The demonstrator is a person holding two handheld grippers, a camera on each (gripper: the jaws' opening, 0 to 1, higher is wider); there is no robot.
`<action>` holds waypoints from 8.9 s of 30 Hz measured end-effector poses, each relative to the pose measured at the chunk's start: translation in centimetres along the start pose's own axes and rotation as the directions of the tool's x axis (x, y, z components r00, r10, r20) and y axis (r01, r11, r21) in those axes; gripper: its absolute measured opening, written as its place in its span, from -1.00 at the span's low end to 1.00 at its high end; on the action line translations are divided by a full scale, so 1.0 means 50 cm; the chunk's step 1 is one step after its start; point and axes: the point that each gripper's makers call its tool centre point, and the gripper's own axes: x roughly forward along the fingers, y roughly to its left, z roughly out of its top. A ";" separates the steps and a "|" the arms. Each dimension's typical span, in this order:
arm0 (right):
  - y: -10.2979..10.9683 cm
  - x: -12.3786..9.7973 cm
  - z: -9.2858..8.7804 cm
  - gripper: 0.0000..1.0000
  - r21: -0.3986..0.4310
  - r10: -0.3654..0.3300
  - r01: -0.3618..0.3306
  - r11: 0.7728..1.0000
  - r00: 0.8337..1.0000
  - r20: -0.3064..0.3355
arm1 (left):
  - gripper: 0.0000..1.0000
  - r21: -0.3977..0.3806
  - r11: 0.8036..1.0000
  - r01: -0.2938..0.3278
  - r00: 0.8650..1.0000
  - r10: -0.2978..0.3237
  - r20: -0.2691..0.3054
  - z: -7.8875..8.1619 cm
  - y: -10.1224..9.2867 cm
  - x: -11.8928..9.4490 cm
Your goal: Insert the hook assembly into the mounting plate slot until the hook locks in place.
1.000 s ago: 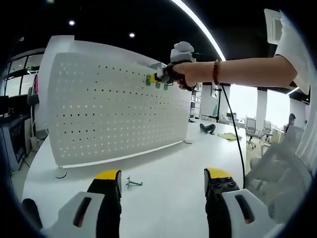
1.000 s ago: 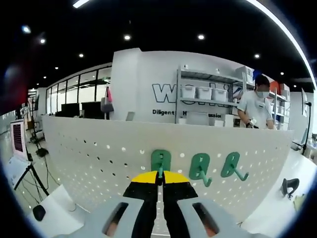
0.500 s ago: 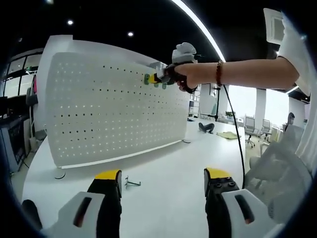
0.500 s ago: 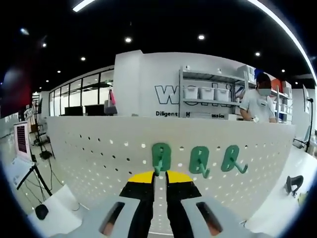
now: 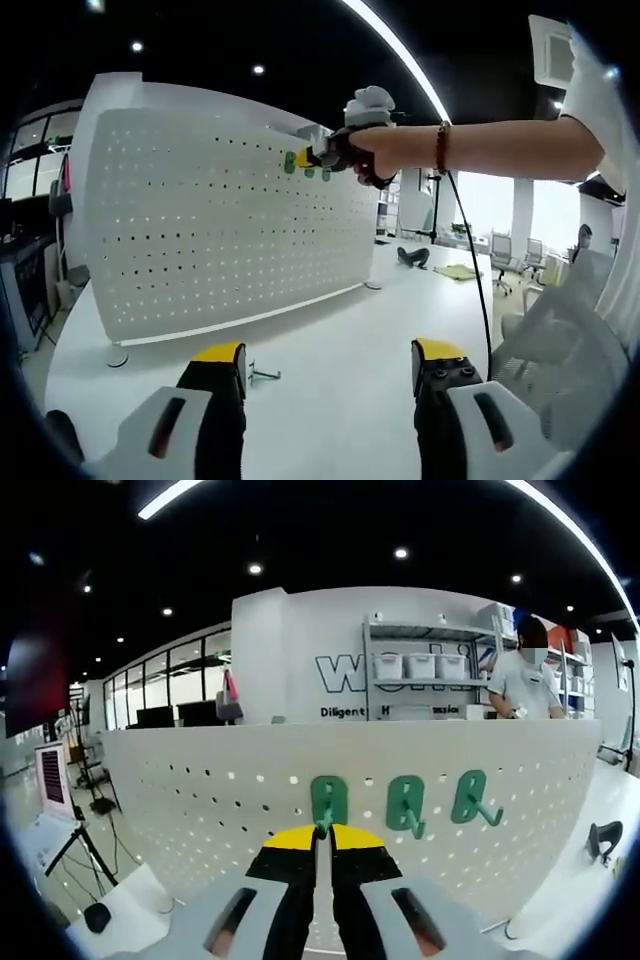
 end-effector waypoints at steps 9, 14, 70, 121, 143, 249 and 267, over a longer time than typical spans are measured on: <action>0.006 -0.015 0.008 -0.84 0.000 0.025 -0.025 1.000 1.000 0.016 | 0.36 0.012 1.000 -0.002 1.000 0.002 -0.016 0.001 0.005 0.007; 0.013 -0.029 0.009 -0.81 0.009 0.050 -0.050 0.999 0.998 0.025 | 0.22 -0.015 1.000 -0.024 0.999 0.024 -0.043 -0.008 0.018 0.011; 0.041 -0.247 -0.176 -0.46 0.074 0.238 -0.236 0.969 0.971 -0.015 | -0.01 0.051 0.997 -0.063 0.966 0.074 -0.249 -0.071 0.079 0.097; 0.059 -0.377 -0.323 -0.47 0.137 0.373 -0.358 0.924 0.921 -0.115 | -0.59 0.087 0.991 -0.100 0.886 0.128 -0.445 -0.171 0.160 0.177; 0.060 -0.392 -0.371 -0.50 0.202 0.367 -0.333 0.921 0.917 -0.159 | -0.87 0.132 0.981 -0.145 0.835 0.193 -0.516 -0.213 0.198 0.218; 0.206 -0.456 -0.322 -0.61 0.193 0.548 -0.525 0.829 0.832 -0.090 | -0.97 -0.538 0.832 0.137 0.990 -0.138 0.039 0.074 -0.109 0.061; 0.237 -0.472 -0.278 -0.77 0.268 0.608 -0.592 0.760 0.793 0.028 | -0.97 -0.605 0.741 0.293 0.956 -0.247 0.161 0.109 -0.157 0.047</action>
